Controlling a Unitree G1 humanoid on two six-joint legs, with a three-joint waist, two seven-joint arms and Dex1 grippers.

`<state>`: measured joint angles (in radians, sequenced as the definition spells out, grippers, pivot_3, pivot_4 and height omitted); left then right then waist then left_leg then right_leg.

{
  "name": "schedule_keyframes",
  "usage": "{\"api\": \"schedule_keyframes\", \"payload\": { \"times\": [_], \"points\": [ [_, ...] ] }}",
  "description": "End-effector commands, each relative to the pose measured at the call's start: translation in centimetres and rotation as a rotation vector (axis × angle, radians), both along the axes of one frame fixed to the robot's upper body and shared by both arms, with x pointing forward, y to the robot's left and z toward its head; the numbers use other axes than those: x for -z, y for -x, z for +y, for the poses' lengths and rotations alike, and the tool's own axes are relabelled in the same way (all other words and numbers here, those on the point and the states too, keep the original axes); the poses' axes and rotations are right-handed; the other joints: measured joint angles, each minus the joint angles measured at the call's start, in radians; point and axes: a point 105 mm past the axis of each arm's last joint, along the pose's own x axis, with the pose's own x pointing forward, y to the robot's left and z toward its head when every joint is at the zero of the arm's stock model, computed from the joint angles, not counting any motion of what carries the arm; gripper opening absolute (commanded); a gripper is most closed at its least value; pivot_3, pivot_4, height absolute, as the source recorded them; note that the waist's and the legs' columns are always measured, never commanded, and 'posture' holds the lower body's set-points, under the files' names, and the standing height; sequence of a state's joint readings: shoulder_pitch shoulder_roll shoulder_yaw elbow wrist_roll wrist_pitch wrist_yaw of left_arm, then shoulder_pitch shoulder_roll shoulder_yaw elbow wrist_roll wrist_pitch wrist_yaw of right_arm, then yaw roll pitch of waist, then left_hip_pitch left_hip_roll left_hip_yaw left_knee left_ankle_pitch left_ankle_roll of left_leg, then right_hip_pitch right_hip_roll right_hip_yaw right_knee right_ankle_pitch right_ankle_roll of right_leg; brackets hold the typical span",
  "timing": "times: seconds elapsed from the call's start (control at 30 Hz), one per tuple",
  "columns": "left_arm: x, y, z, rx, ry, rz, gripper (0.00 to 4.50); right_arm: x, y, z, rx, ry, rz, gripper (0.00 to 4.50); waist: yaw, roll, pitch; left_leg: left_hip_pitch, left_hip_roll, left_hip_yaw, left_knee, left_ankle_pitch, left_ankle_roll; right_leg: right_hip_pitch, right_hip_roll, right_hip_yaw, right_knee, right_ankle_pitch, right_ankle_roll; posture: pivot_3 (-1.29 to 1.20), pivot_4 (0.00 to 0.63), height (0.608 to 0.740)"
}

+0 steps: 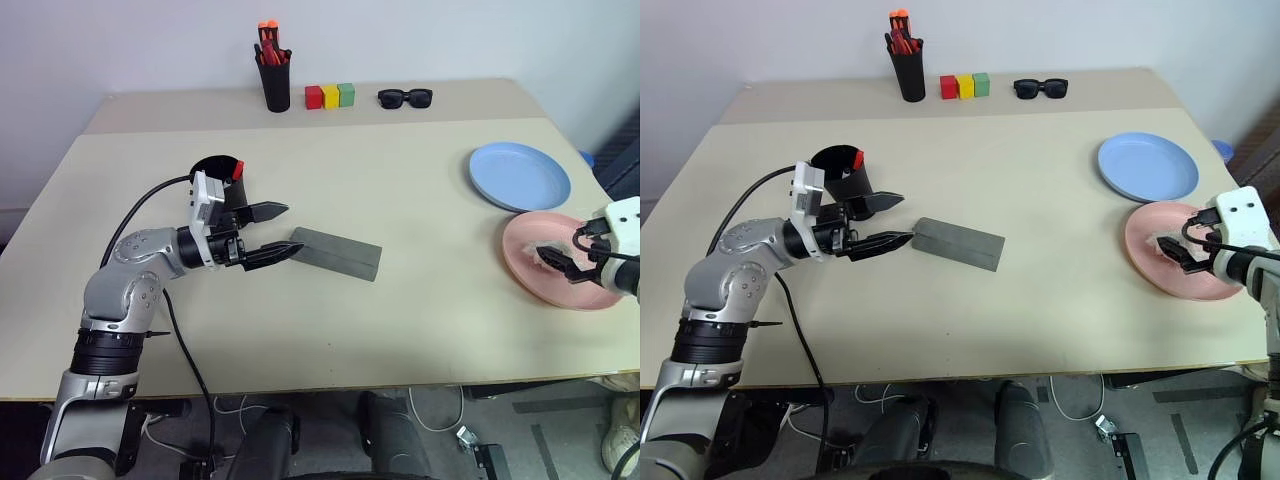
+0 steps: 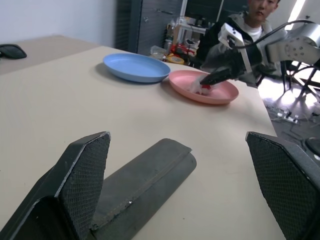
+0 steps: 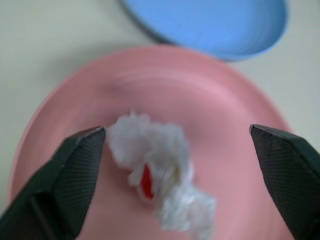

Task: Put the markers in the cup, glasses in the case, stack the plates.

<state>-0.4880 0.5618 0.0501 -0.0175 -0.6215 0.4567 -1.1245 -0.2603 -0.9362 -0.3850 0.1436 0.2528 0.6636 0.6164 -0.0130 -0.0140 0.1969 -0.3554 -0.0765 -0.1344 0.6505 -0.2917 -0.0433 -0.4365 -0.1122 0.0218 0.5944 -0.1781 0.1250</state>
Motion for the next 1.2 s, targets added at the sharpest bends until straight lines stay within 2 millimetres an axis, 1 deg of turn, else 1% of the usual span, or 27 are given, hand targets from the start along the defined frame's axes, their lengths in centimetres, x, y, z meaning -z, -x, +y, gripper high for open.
{"api": "schedule_keyframes", "payload": {
  "times": [0.03,0.07,0.1,0.13,0.17,0.3,0.37,0.47,0.53,0.7,0.73,0.8,0.87,0.97,1.03,1.13,1.2],
  "points": [
    [-1.3,0.1,-0.3,0.015,0.011,-0.044,4.50,-2.8,0.5,4.0,-0.201,-0.062,-0.069,4.41,-0.001,0.000,0.000,0.000,0.000,0.000,0.000,0.000,0.000,0.000,0.000,0.000,0.000,0.000,0.000,0.00,0.150,0.740],
    [-1.3,0.2,-0.4,0.017,0.010,-0.044,4.50,-2.2,1.1,5.5,-0.280,-0.076,-0.035,4.41,-0.001,0.000,0.000,0.000,0.000,0.000,0.000,0.000,0.000,0.000,0.000,0.000,0.000,0.000,0.000,0.00,0.150,0.740],
    [-1.3,0.2,-0.4,0.019,0.011,-0.044,4.50,-1.7,1.6,6.6,-0.324,-0.101,-0.007,4.41,0.001,0.000,0.000,0.000,0.000,0.000,0.000,0.000,0.000,0.000,0.000,0.000,0.000,0.000,0.000,0.00,0.150,0.740],
    [-1.3,0.2,-0.5,0.019,0.011,-0.044,4.50,-1.4,1.9,7.2,-0.347,-0.120,0.009,4.41,0.001,0.000,0.000,0.000,0.001,-0.001,-0.001,0.000,0.000,0.000,0.000,0.000,0.000,0.000,0.000,0.00,0.150,0.740],
    [-1.3,0.2,-0.5,0.020,0.010,-0.045,4.50,-1.0,2.1,7.3,-0.347,-0.121,0.021,4.41,0.001,0.000,0.000,0.000,0.001,-0.001,0.000,0.000,0.000,0.001,0.001,-0.001,0.000,0.000,0.000,0.00,0.150,0.740],
    [-1.3,0.2,-0.4,0.020,0.009,-0.047,4.50,0.3,2.0,5.8,-0.272,-0.052,0.056,4.41,0.004,0.000,0.000,0.000,0.000,-0.001,0.003,0.000,0.000,0.002,0.000,0.000,-0.001,0.000,0.002,0.00,0.150,0.740],
    [-1.4,0.2,-0.3,0.017,0.008,-0.049,4.50,0.8,1.9,5.5,-0.250,-0.057,0.056,4.41,0.003,0.000,0.000,0.000,0.000,-0.001,0.003,0.000,0.000,0.002,0.000,0.000,-0.001,0.000,0.002,0.00,0.150,0.740],
    [-1.5,0.5,-0.2,0.022,0.012,-0.040,4.50,2.2,2.2,4.9,-0.231,-0.048,0.108,4.41,0.002,0.000,0.000,0.000,0.000,-0.001,0.002,0.000,0.000,0.002,0.000,0.000,-0.001,0.000,0.002,0.00,0.150,0.740],
    [-1.6,0.7,-0.2,0.033,0.018,-0.030,4.50,3.0,2.6,4.7,-0.227,-0.052,0.150,4.41,0.002,0.000,0.000,0.000,0.000,-0.001,0.002,0.000,0.000,0.002,0.000,0.000,-0.001,0.000,0.002,0.00,0.150,0.740],
    [-2.1,1.3,-0.3,0.069,0.044,-0.005,4.50,3.4,2.5,5.1,-0.234,-0.072,0.143,4.41,0.001,0.000,0.000,0.000,0.000,-0.001,0.002,0.000,0.000,0.002,0.000,0.000,0.000,0.000,0.002,0.00,0.150,0.740],
    [-2.2,1.4,-0.4,0.072,0.045,-0.009,4.50,3.7,2.6,5.0,-0.232,-0.064,0.154,4.18,0.001,0.000,0.000,0.000,0.000,-0.001,0.002,0.000,0.000,0.002,0.000,0.000,0.000,0.000,0.002,0.00,0.150,0.740],
    [-2.3,1.4,-0.4,0.075,0.042,-0.017,4.50,4.5,2.8,4.7,-0.223,-0.019,0.190,3.57,0.001,0.000,0.000,0.000,0.000,-0.001,0.002,0.000,0.000,0.002,0.000,0.000,0.000,0.000,0.002,0.00,0.150,0.740],
    [-2.0,1.5,-0.4,0.077,0.020,-0.024,4.50,4.8,2.8,4.4,-0.216,0.013,0.200,2.58,0.002,0.000,0.000,0.000,0.000,-0.001,0.002,0.000,0.000,0.002,0.000,0.000,0.000,0.000,0.002,0.00,0.150,0.740],
    [-1.7,1.5,-0.3,0.077,0.011,-0.022,4.50,4.9,2.8,4.4,-0.219,0.037,0.199,1.02,0.002,0.000,0.000,0.000,0.000,-0.001,0.002,0.000,0.000,0.002,0.000,0.000,0.000,0.000,0.002,0.00,0.150,0.740],
    [-1.7,1.5,-0.3,0.074,0.012,-0.025,4.50,4.9,2.9,4.3,-0.226,0.056,0.211,0.06,0.000,-0.001,-0.001,0.000,0.000,-0.001,0.002,0.000,0.000,0.002,0.000,0.000,-0.001,0.000,0.002,0.00,0.150,0.740],
    [-1.7,1.4,-0.3,0.071,0.014,-0.027,4.50,4.2,3.1,4.2,-0.231,0.052,0.210,0.06,0.002,-0.002,-0.001,0.001,0.000,-0.001,0.002,0.000,0.000,0.003,0.000,0.000,-0.001,0.000,0.002,0.00,0.150,0.740],
    [-1.7,1.3,-0.2,0.070,0.015,-0.027,4.50,3.1,3.2,4.2,-0.238,0.045,0.201,0.06,0.003,-0.002,-0.001,0.001,0.000,-0.001,0.003,0.000,0.000,0.003,0.000,0.000,-0.001,0.000,0.002,0.00,0.150,0.740]
  ]
}}
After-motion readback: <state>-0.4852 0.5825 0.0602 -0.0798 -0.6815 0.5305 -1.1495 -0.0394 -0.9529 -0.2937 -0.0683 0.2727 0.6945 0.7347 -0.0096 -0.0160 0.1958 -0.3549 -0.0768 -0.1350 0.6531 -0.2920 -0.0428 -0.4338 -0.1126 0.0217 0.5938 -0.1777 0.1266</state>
